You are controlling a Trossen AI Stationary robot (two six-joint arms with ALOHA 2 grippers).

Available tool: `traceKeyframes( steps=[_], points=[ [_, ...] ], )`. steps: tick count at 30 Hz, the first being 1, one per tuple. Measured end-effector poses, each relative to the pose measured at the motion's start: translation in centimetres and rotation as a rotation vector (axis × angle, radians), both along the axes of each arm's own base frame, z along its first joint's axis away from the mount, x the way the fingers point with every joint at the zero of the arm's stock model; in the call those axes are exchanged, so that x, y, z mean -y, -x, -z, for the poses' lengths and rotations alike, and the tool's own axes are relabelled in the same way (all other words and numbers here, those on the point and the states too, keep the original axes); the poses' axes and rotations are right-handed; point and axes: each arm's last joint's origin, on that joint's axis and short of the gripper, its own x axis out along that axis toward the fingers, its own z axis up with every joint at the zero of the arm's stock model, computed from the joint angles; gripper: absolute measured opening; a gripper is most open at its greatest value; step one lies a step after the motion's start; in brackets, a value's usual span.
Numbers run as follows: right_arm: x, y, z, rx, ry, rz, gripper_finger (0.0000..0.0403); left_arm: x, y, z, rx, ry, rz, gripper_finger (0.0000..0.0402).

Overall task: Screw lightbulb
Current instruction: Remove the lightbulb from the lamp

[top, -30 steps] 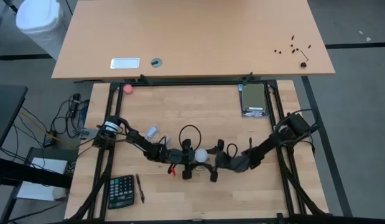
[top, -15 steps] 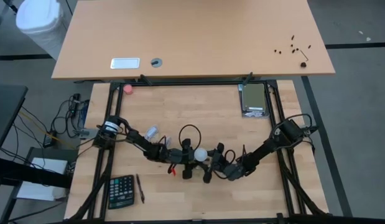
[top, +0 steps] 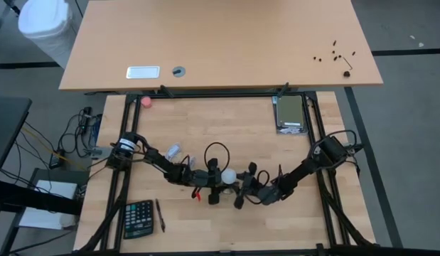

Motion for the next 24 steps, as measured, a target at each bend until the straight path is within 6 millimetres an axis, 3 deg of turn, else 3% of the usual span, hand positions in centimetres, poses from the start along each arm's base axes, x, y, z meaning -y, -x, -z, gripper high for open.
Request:
traceKeyframes(
  steps=[8,16,20,24],
  points=[
    [2.6,0.9,0.3,0.032,0.044,-0.343,0.0155,0.2,0.1,0.1,-0.006,-0.004,0.022,0.0196],
    [7.0,0.9,0.7,0.066,-0.031,-0.752,0.0160,0.3,0.0,0.0,-0.005,0.015,0.057,0.0196],
    [7.9,0.7,0.7,0.068,-0.046,-0.747,0.0171,0.3,0.0,0.0,-0.004,0.016,0.049,0.0196],
    [8.0,0.7,0.6,0.072,-0.065,-0.711,0.0212,0.2,0.0,0.0,-0.002,0.006,0.031,0.0196]
  ],
)
